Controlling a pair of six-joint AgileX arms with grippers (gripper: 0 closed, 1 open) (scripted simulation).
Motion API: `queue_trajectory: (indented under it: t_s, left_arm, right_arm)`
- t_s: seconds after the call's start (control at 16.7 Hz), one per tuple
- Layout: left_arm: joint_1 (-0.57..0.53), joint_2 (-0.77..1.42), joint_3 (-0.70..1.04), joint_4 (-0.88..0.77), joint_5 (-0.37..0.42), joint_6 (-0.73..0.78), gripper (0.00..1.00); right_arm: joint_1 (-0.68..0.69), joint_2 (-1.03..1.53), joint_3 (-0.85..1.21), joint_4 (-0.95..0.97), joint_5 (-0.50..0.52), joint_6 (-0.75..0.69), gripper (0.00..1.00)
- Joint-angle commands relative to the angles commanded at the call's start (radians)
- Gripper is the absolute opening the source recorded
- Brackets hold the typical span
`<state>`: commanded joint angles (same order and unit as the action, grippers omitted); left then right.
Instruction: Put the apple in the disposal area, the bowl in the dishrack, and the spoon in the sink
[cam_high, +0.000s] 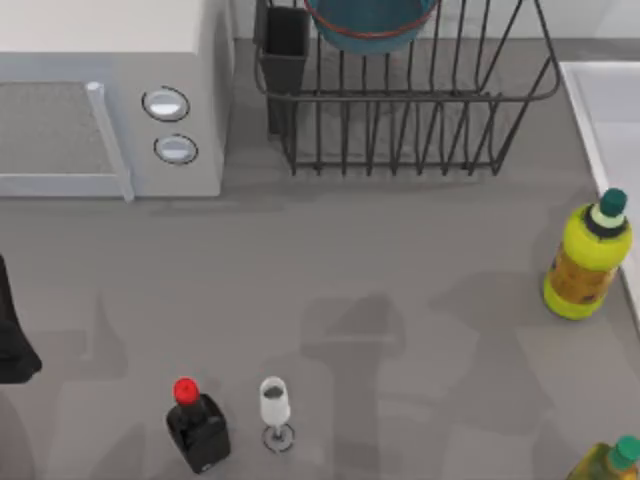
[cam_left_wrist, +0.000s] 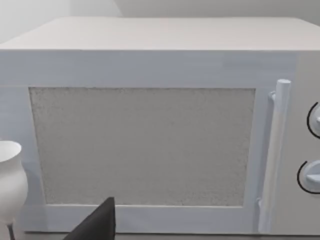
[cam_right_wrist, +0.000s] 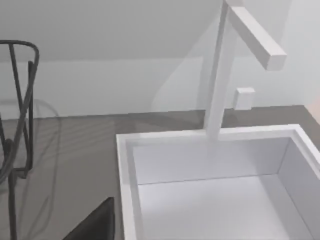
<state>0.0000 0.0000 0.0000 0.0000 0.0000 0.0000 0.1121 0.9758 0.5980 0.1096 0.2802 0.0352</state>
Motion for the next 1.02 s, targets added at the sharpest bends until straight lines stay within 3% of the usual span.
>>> queue_trajectory:
  t_s: [0.24, 0.48, 0.72, 1.02]
  left_arm:
    - [0.000, 0.000, 0.000, 0.000, 0.000, 0.000, 1.00]
    - [0.000, 0.000, 0.000, 0.000, 0.000, 0.000, 1.00]
    - [0.000, 0.000, 0.000, 0.000, 0.000, 0.000, 1.00]
    - [0.000, 0.000, 0.000, 0.000, 0.000, 0.000, 1.00]
  right_arm:
    - [-0.099, -0.483, -0.263, -0.089, -0.132, -0.005, 1.00]
    - [-0.125, -0.808, -0.472, -0.116, -0.229, -0.020, 1.00]
    - [-0.114, -0.962, -0.587, -0.111, -0.276, -0.034, 1.00]
    - [-0.112, -0.976, -0.598, -0.110, -0.280, -0.035, 1.00]
